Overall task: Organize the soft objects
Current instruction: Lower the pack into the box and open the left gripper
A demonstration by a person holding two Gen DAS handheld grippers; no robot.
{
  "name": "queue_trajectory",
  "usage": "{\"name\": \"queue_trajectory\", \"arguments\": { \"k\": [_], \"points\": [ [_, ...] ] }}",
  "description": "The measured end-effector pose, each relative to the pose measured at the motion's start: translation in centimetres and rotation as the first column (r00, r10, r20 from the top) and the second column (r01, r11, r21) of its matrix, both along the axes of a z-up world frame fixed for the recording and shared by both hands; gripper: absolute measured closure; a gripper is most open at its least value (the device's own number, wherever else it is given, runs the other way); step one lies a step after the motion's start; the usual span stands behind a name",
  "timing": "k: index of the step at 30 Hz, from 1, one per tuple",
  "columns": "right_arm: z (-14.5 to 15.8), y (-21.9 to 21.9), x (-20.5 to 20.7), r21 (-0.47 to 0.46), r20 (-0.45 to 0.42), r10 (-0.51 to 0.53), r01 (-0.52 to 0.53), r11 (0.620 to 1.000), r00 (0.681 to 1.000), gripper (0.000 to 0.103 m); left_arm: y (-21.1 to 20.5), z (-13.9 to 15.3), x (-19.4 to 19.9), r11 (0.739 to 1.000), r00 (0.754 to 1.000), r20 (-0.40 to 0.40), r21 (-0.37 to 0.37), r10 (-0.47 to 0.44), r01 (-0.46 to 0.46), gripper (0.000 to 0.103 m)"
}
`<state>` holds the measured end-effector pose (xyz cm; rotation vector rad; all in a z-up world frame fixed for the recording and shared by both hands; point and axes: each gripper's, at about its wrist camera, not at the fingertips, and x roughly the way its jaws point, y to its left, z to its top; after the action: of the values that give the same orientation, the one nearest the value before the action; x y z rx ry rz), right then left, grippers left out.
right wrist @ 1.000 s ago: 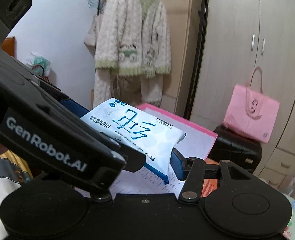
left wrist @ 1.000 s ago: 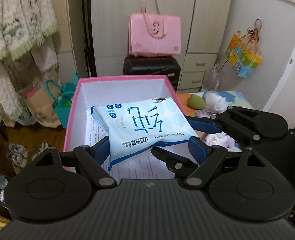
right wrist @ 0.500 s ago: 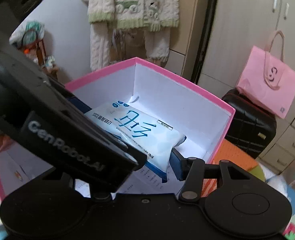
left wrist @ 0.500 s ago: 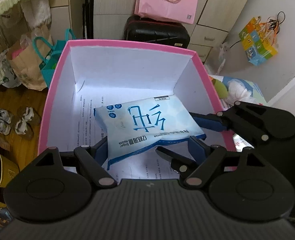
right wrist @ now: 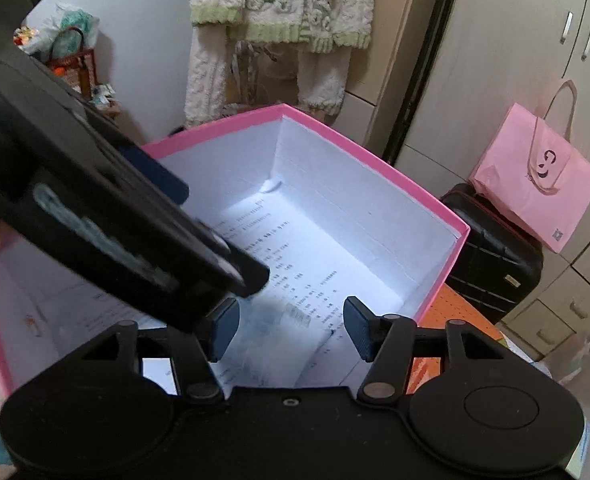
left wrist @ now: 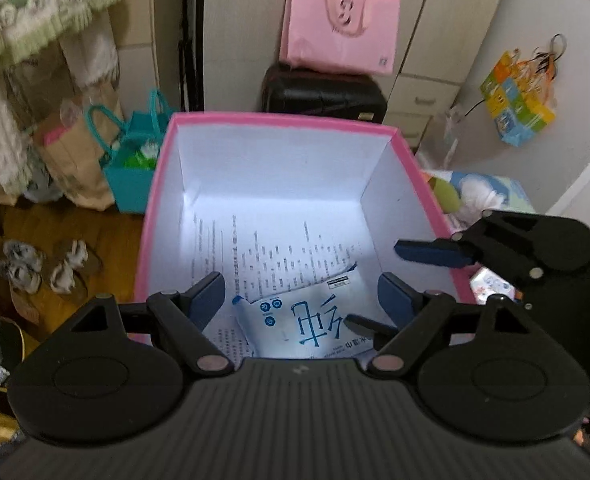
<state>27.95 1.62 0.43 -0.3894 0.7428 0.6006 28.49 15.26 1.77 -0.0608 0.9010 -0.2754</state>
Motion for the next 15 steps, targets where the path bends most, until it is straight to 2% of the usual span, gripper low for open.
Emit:
{"name": "queue_trajectory", "arguments": {
  "k": [6,15],
  "points": [
    [1.2,-0.8,-1.7,0.037,0.007,0.004,-0.004,0.999,1.000,0.040,0.2,1.6,-2.4,0.999,0.999,0.048,0.034,-0.025,0.023,0.019],
    [3.5,-1.9,-4.3,0.042,0.022,0.017,-0.017,0.999,1.000,0.040,-0.1,3.9,-6.4,0.996,0.993,0.081,0.035,-0.080,0.077,0.019]
  ]
}}
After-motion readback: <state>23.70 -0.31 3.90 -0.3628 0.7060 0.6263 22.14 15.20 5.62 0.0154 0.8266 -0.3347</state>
